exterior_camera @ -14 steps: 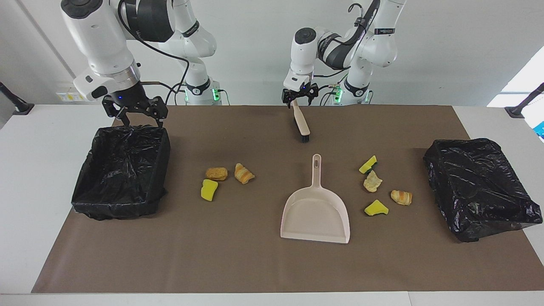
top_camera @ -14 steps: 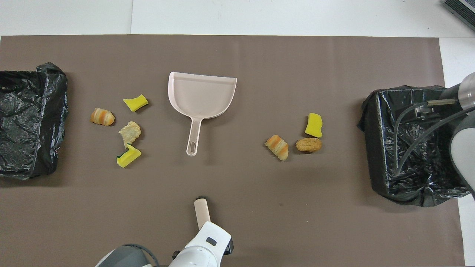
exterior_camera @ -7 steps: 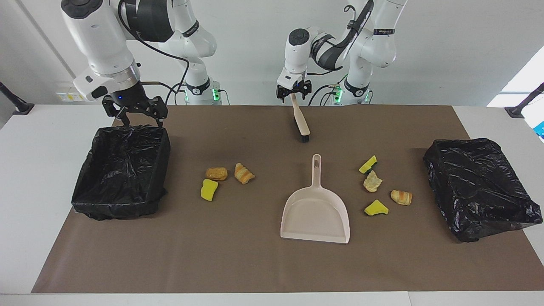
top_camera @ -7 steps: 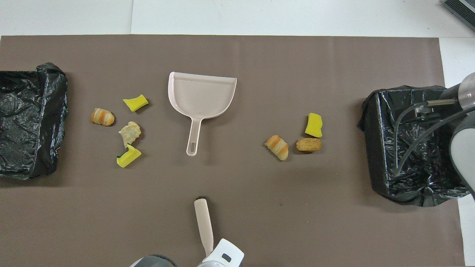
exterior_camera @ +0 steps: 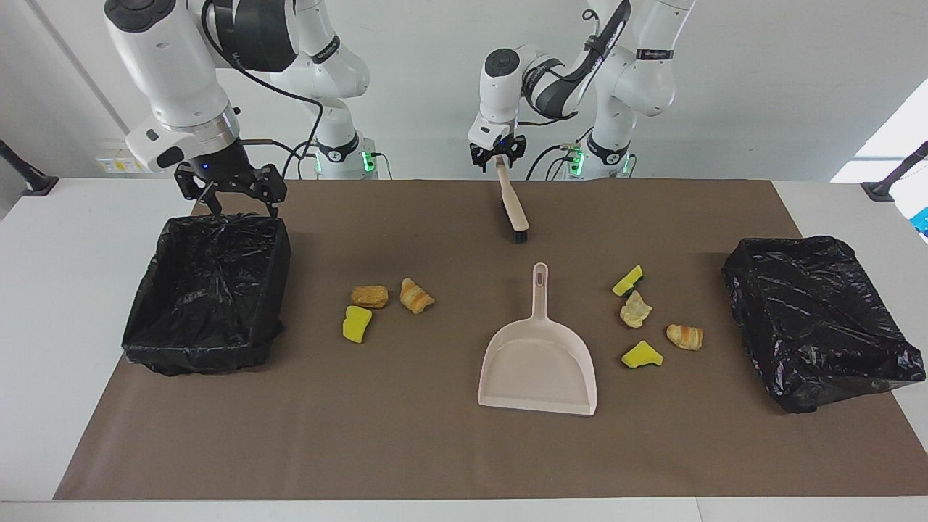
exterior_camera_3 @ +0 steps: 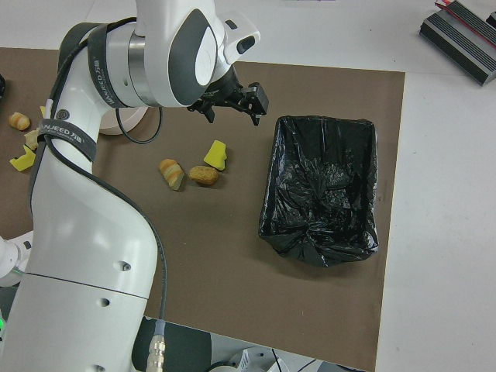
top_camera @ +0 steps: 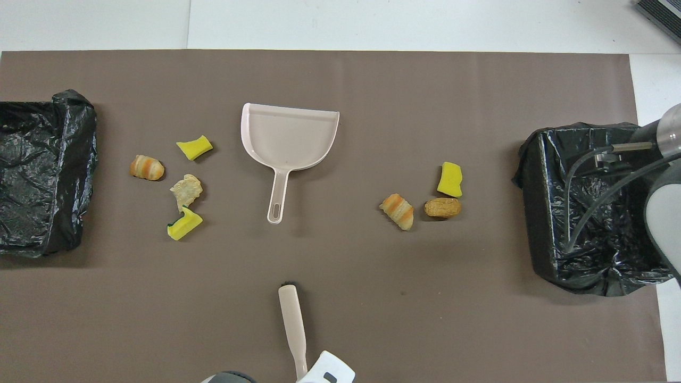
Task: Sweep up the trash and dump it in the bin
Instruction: 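Grasp the beige brush handle with the left gripper and lift it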
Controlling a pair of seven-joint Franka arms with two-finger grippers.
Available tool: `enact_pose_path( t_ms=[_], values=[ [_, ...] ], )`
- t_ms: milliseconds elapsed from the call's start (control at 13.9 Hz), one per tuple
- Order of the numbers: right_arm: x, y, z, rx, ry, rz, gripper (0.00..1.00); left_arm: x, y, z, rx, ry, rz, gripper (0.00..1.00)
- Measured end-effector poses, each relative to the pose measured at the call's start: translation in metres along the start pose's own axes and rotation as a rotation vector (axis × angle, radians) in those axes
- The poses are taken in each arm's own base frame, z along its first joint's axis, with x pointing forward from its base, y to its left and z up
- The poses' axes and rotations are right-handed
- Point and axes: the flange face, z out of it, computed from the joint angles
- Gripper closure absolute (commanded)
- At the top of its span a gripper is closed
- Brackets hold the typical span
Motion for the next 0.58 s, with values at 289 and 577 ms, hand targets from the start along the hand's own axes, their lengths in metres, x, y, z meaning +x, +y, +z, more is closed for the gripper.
enact_pose_path(
  t_ms=[289, 577],
  values=[
    [0.0, 0.0, 0.0, 0.0, 0.0, 0.0, 0.0, 0.006, -0.004, 0.004, 0.016, -0.013, -0.017, 1.0],
    [0.0, -0.002, 0.0, 0.003, 0.003, -0.003, 0.0, 0.036, -0.016, -0.004, 0.022, -0.037, -0.057, 1.0]
  ],
)
